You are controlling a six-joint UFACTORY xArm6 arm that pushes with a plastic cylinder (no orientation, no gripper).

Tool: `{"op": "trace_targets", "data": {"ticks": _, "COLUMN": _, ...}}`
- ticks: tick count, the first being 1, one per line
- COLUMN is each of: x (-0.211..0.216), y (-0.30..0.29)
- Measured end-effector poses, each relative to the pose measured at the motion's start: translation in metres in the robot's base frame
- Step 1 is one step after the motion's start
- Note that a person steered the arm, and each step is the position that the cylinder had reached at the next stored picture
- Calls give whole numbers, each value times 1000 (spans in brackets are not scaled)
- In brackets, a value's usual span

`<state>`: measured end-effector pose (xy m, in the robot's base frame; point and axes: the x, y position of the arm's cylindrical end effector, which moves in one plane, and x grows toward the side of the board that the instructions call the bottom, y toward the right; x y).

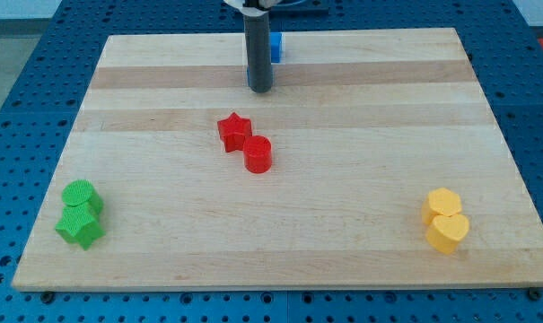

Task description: Push the red star towards center right of the board

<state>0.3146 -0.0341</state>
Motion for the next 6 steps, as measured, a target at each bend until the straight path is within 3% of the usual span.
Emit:
{"op": "trace_targets", "data": {"ticks": 4, "x": 48, "y": -1}}
{"op": "trace_targets", "data": {"ticks": 6, "x": 73, "y": -48}}
